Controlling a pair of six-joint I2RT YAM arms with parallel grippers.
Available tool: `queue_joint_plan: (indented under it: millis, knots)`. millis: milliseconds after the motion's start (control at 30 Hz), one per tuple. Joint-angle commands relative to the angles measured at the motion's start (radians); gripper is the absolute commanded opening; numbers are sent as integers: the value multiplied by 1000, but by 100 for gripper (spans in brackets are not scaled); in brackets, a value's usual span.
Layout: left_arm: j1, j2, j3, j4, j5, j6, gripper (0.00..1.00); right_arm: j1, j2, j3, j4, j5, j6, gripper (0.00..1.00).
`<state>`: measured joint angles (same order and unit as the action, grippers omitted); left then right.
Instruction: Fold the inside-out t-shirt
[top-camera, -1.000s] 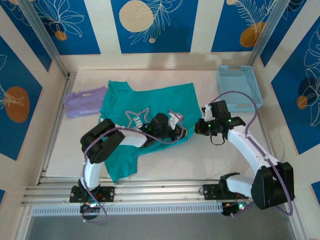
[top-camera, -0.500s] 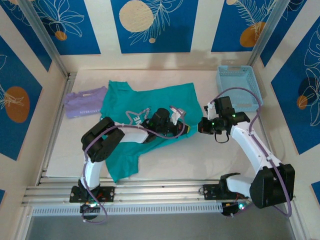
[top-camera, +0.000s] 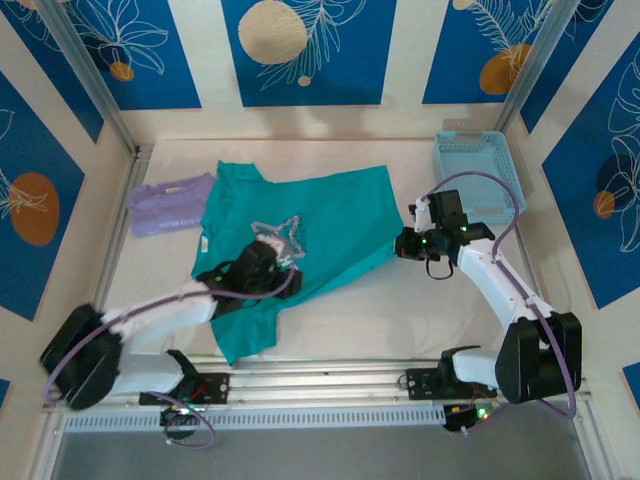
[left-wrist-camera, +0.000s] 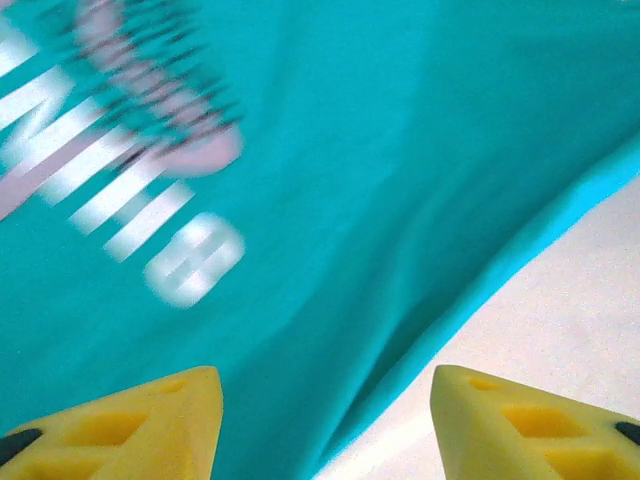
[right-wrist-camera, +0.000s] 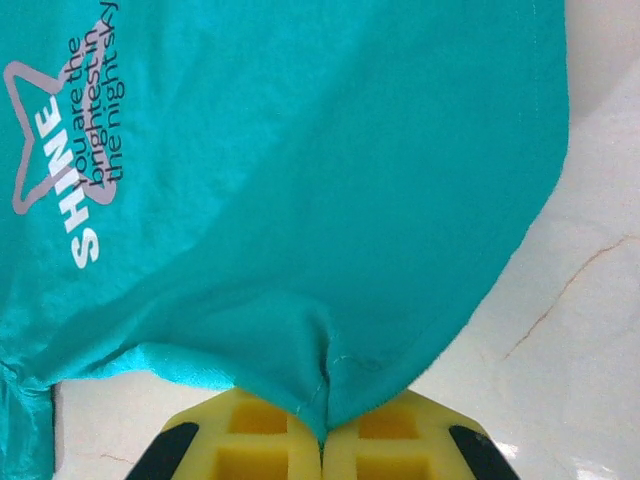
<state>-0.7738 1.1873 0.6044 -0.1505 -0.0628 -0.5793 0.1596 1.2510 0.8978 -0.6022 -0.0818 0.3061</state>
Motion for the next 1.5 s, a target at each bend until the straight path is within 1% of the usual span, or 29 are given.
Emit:
queue_joint_plan:
  millis: [0, 100, 167, 200, 267, 367, 433, 533, 667, 800, 900, 967, 1033, 1100, 1200, 1267, 1400, 1467]
  knots:
    - [11, -173, -108, -384, -147, -208, 57, 6, -34, -26, 49, -30, 14, 0]
    - [11, -350, -160, -580, -179, -348, 56, 9, -49, -35, 56, -47, 12, 0]
    - [11, -436, -187, -681, -190, -423, 56, 9, -59, -38, 67, -57, 11, 0]
    - [11, -472, -193, -732, -205, -455, 56, 9, -61, -39, 72, -63, 11, 0]
    - [11, -502, -200, -789, -226, -474, 55, 7, -64, -40, 81, -77, 8, 0]
    - [14, -468, -203, -758, -234, -447, 53, 6, -62, -42, 98, -90, 12, 0]
    - [24, -396, -194, -718, -222, -408, 52, 5, -58, -42, 108, -88, 14, 0]
    - [28, -284, -164, -616, -176, -308, 52, -15, -48, -42, 116, -64, 23, 0]
    - [29, -182, -120, -548, -158, -224, 53, -72, -34, -34, 120, -11, 35, 0]
    - [39, -119, -75, -484, -127, -146, 56, -150, -4, -25, 147, -6, 56, 0]
    - [44, -71, -21, -463, -125, -85, 58, -165, 39, 4, 149, 12, 58, 0]
    - [44, -56, 14, -479, -130, -63, 59, -161, 60, 19, 138, 13, 56, 0]
    - [44, -66, 20, -502, -118, -67, 59, -156, 64, 18, 140, 11, 56, 0]
    - [26, -79, 10, -525, -99, -90, 58, -148, 63, 12, 137, 16, 49, 0]
    - [-53, -110, -1, -611, -140, -155, 58, -142, 58, 2, 130, 18, 40, 0]
    - [-89, -159, -30, -649, -138, -209, 57, -137, 55, 1, 129, 18, 36, 0]
    - [-101, -283, -98, -713, -115, -294, 49, -125, 57, 7, 123, 23, 31, 0]
    - [-105, -305, -118, -715, -76, -305, 45, -121, 58, 8, 124, 22, 30, 0]
